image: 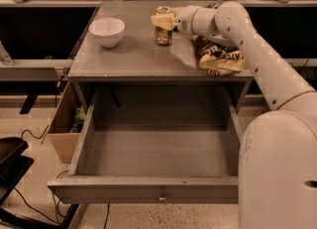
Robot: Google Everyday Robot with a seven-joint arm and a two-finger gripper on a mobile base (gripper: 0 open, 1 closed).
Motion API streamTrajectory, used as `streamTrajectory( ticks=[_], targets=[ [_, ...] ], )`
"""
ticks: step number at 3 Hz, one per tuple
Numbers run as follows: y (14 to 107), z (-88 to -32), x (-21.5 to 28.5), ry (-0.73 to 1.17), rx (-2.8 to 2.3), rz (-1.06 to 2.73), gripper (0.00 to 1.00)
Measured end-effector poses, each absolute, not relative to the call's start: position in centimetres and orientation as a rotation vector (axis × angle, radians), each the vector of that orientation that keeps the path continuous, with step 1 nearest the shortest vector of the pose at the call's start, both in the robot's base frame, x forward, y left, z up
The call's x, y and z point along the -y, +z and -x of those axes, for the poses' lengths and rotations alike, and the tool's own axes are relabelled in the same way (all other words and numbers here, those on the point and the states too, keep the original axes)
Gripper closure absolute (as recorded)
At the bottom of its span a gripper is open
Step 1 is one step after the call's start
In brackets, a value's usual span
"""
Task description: Place orange can into top drawer
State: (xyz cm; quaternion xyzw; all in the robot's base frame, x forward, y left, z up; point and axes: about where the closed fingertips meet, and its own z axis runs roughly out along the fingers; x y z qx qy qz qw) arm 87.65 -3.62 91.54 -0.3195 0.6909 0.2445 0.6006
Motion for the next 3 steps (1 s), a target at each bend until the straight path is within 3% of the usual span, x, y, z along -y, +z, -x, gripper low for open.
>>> streamTrajectory(
  ticks=[1,3],
  targets=[
    [91.5,-87.7,3.6,0.567,-1.601,0.740,0.94],
    [96.5,-85.6,4.1,0.528,-1.516,0.835,1.00]
  ],
)
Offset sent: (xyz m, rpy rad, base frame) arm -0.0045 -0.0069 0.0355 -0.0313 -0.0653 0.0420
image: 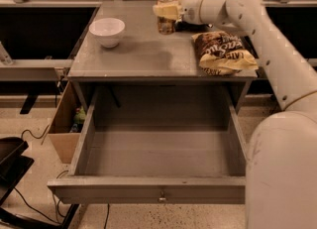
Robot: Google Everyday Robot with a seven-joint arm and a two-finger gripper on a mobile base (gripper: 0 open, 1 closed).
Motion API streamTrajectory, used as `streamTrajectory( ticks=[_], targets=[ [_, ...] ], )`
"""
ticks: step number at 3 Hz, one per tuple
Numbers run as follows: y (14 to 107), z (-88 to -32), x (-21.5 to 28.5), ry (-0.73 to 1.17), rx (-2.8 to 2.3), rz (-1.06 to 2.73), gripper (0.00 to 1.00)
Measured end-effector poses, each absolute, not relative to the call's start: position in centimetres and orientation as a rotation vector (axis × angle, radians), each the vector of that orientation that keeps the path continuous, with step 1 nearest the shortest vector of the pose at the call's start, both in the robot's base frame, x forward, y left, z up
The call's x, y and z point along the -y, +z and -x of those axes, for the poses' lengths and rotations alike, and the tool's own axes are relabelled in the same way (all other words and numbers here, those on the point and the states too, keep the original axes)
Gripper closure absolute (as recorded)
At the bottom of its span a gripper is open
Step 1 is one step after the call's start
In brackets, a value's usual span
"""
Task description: Place orange can into top drawer
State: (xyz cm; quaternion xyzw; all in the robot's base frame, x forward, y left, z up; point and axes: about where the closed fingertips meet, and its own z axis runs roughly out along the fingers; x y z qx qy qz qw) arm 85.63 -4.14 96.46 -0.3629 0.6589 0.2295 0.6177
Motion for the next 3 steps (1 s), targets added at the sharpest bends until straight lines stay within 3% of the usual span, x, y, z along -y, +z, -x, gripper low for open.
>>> streamTrajectory(
  ticks=[1,3],
  targets=[
    [101.2,-80.8,4.4,0.522,-1.424,0.942,1.00],
    [101.9,-70.6,3.9,0.636,-1.381,1.052,1.00]
  ],
)
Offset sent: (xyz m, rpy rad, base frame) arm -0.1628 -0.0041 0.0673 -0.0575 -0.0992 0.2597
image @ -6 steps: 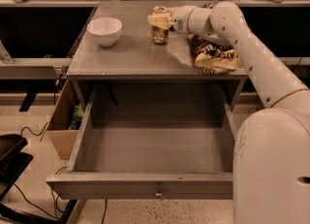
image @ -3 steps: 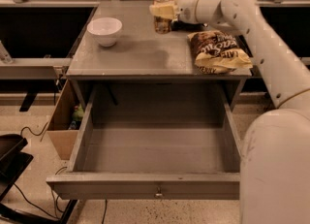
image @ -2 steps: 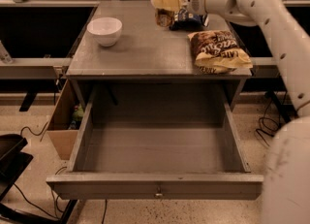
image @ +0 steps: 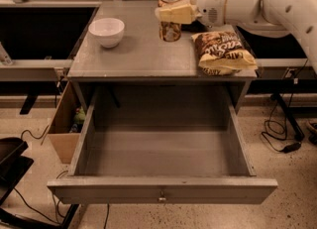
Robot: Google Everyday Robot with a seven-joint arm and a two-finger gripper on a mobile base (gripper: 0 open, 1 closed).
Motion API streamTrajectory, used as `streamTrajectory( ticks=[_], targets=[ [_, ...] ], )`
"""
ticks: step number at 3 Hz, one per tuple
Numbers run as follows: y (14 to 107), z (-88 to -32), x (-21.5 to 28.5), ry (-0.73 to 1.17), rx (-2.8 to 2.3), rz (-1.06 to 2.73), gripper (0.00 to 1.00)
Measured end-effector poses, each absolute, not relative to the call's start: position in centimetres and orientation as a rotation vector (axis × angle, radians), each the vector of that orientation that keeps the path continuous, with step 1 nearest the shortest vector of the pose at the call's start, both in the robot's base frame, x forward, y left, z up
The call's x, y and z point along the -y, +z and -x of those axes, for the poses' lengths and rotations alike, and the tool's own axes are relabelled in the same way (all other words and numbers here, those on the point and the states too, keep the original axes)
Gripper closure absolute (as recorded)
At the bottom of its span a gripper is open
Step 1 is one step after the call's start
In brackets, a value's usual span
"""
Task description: Place orange can into top drawer
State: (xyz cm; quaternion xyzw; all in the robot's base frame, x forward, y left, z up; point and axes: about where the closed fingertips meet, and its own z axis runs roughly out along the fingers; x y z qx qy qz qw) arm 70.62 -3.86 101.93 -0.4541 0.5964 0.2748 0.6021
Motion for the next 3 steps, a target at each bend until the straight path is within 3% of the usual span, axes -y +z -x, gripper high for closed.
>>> streamTrajectory(
  ticks=[2,3],
  targets=[
    [92.3,-63.8,-0.4,0.812,-1.449,1.173,1.00],
    [92.3,-63.8,-0.4,0.812,-1.449,1.173,1.00]
  ],
)
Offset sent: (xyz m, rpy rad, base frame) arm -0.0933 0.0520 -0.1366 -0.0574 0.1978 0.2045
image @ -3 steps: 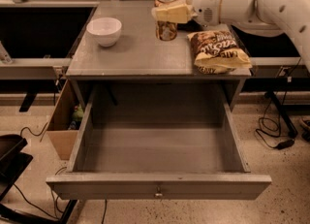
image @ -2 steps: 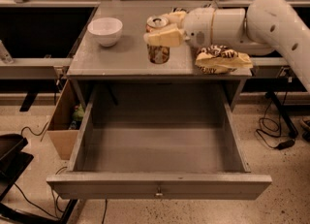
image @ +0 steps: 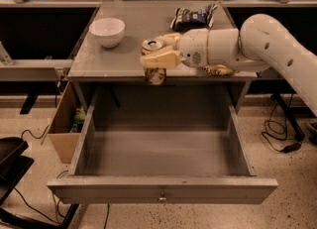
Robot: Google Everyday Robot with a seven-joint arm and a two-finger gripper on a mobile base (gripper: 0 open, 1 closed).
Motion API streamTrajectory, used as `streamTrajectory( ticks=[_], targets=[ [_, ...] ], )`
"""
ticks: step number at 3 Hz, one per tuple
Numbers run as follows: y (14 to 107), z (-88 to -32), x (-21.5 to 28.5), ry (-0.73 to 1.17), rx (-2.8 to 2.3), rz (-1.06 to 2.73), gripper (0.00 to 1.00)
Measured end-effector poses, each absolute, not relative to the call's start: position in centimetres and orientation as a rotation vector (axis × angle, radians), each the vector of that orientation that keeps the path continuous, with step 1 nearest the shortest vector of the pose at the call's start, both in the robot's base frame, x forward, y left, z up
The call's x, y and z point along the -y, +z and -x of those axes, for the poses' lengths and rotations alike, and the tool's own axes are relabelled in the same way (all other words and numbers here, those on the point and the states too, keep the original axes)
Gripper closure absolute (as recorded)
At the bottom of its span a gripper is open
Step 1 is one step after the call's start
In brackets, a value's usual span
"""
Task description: Place orange can into top drawer
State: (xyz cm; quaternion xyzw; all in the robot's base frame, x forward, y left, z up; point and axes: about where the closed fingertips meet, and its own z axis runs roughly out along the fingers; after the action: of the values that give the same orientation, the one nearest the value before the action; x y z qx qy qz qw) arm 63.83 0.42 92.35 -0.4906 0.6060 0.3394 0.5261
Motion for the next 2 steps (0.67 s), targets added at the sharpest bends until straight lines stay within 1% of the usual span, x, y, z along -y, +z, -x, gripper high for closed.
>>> streamTrajectory(
  ticks=[1,2],
  targets=[
    [90.3,-64.0,-1.6,0.837,-1.458,1.184,1.00],
    [88.6,-62.3,-3.0,0.840,-1.455,1.195,1.00]
  ],
)
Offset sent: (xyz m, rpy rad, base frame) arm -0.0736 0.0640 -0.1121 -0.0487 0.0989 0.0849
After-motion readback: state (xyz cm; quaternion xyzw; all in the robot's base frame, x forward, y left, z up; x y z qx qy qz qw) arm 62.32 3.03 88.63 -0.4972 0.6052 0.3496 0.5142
